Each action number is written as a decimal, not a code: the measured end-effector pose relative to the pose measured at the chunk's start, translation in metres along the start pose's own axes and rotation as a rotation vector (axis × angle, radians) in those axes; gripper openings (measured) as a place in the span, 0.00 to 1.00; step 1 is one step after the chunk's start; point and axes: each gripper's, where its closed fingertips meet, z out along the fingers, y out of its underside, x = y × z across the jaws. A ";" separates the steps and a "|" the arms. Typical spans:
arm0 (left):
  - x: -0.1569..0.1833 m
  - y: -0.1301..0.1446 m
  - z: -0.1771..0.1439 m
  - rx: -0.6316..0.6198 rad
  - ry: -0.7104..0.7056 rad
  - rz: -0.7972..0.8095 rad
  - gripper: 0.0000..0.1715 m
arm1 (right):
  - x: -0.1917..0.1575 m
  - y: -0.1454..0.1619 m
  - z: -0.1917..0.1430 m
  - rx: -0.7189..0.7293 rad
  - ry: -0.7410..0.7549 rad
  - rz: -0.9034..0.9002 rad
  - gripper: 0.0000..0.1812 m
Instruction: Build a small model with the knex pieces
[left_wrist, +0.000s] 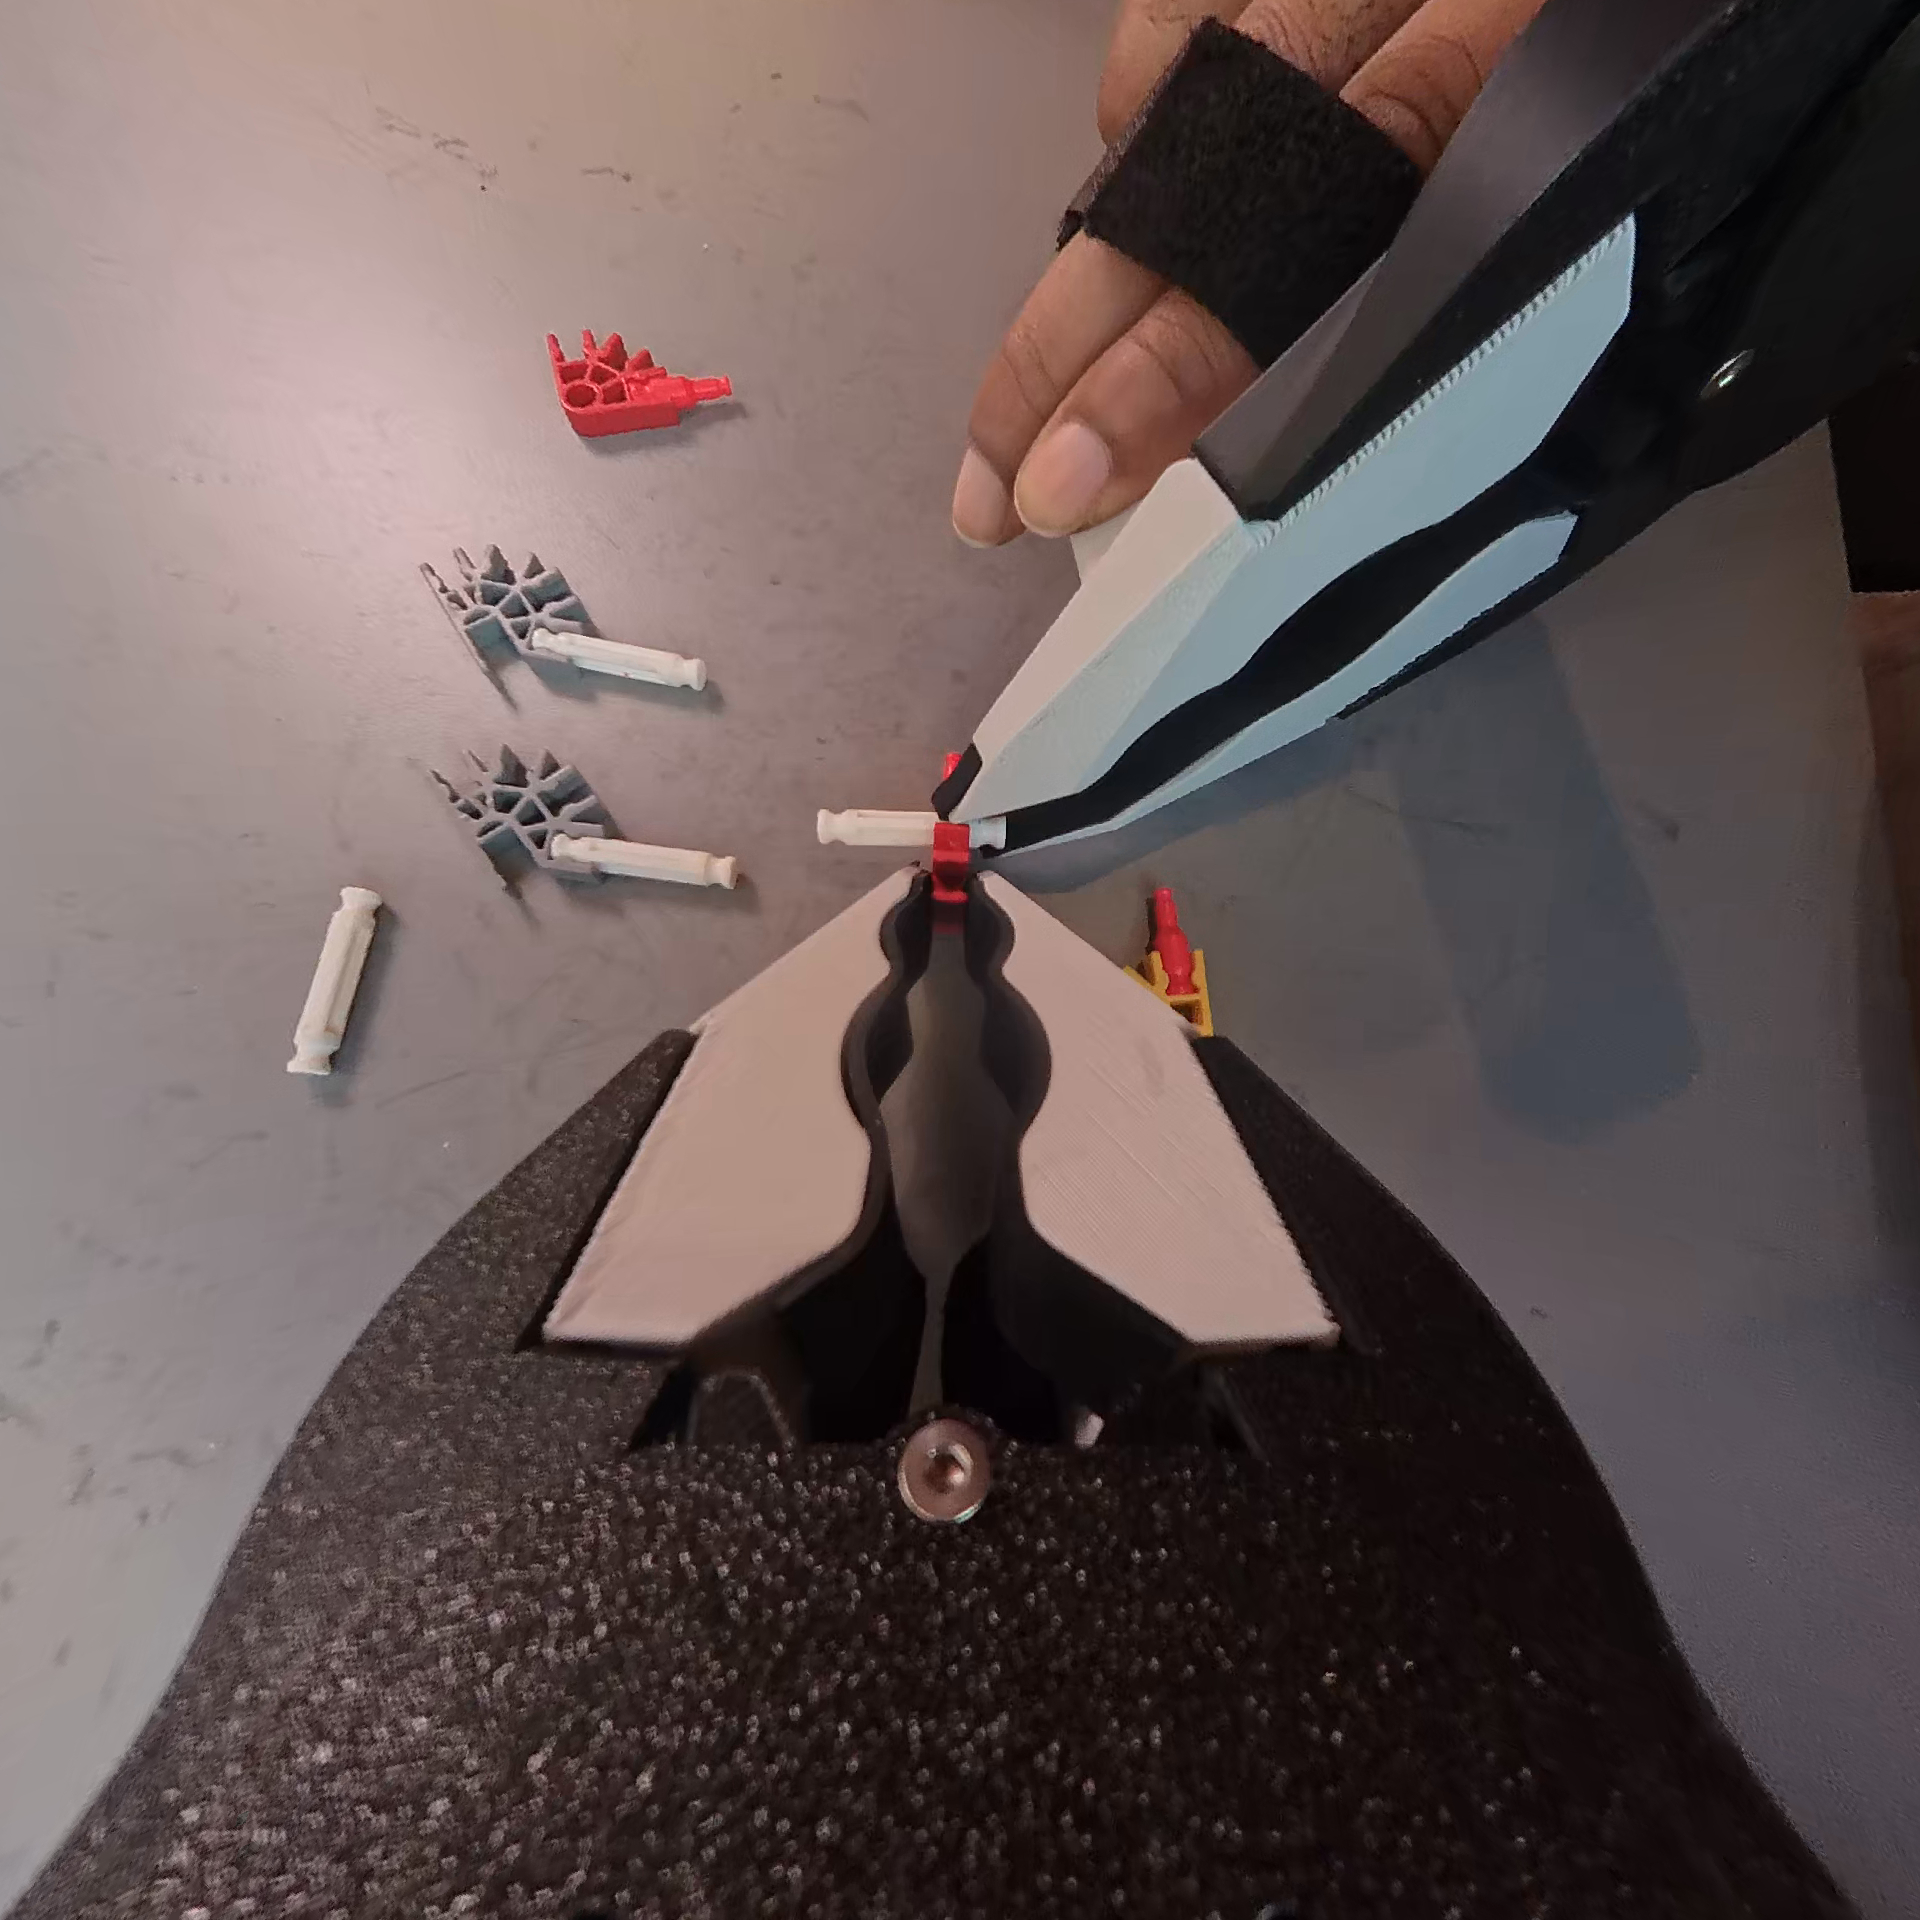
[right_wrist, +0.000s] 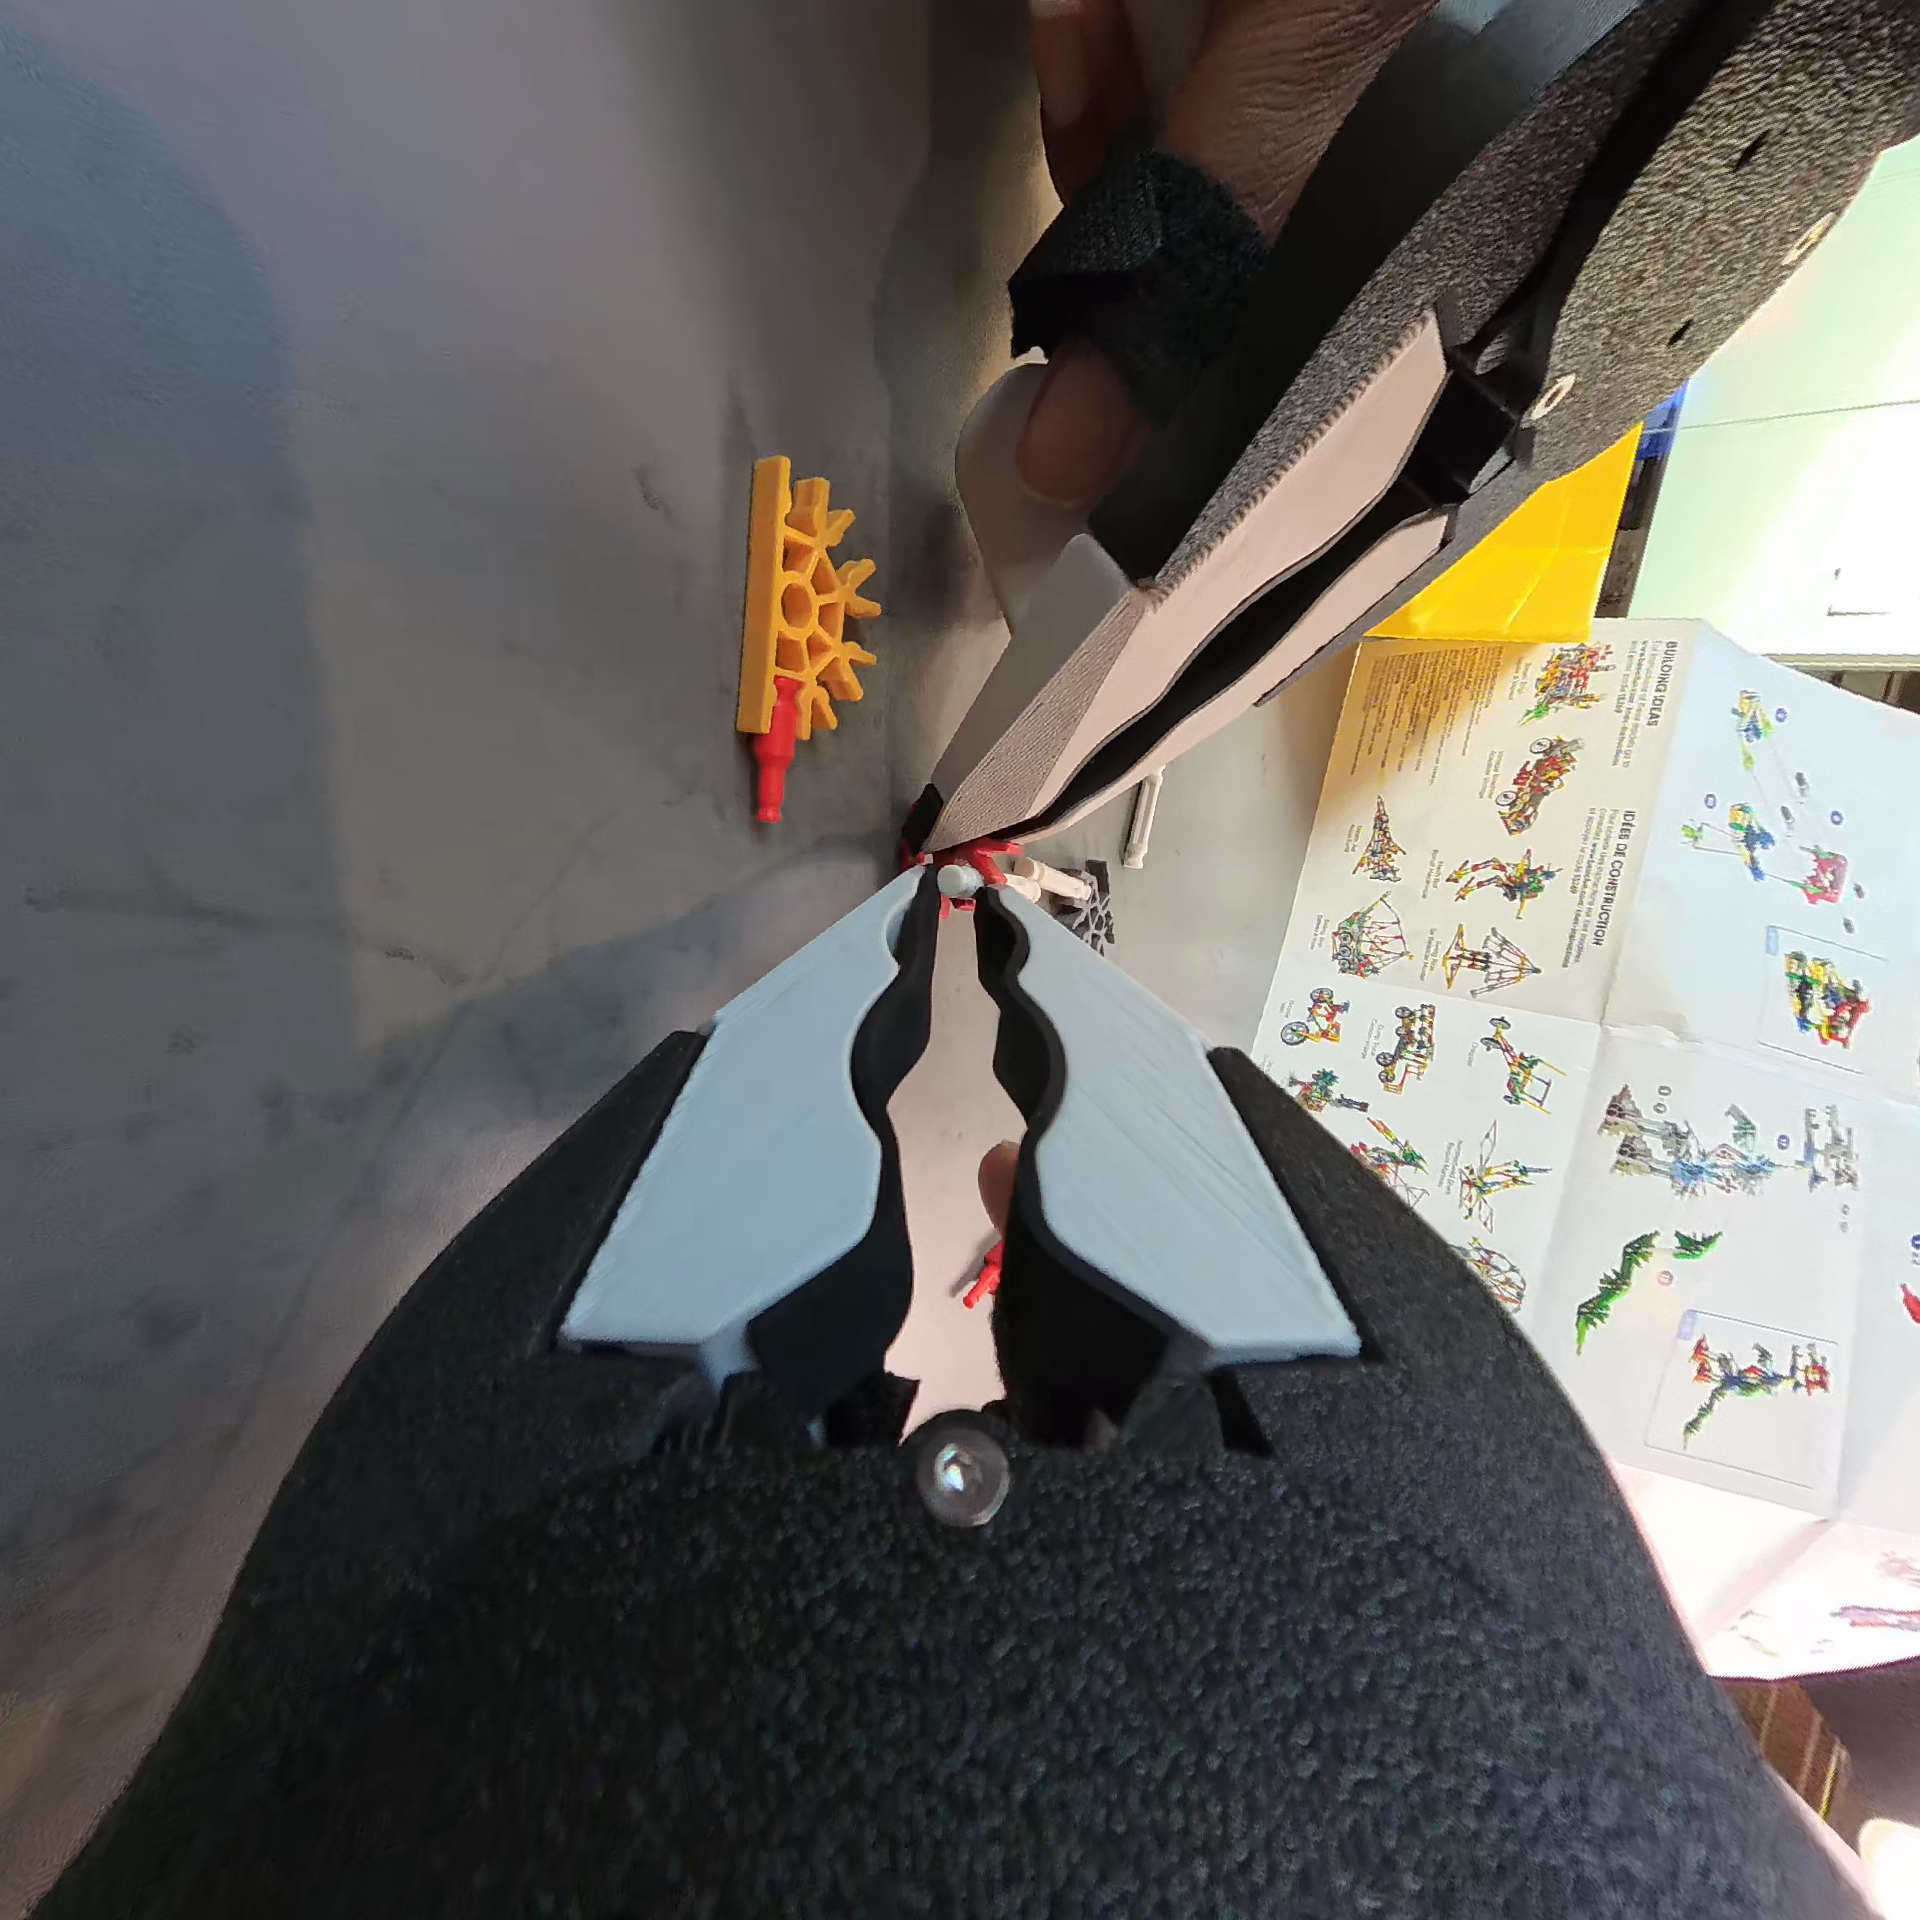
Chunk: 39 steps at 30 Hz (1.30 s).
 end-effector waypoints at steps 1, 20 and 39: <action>0.000 0.000 0.000 -0.002 -0.006 0.012 0.02 | 0.000 0.000 0.000 -0.006 -0.002 -0.012 0.01; 0.003 -0.041 -0.046 0.336 0.324 -0.243 0.03 | 0.040 0.007 -0.029 0.303 0.034 0.683 0.20; 0.028 -0.081 -0.083 0.583 0.796 -0.652 0.03 | 0.087 -0.036 -0.053 0.541 0.164 0.594 0.13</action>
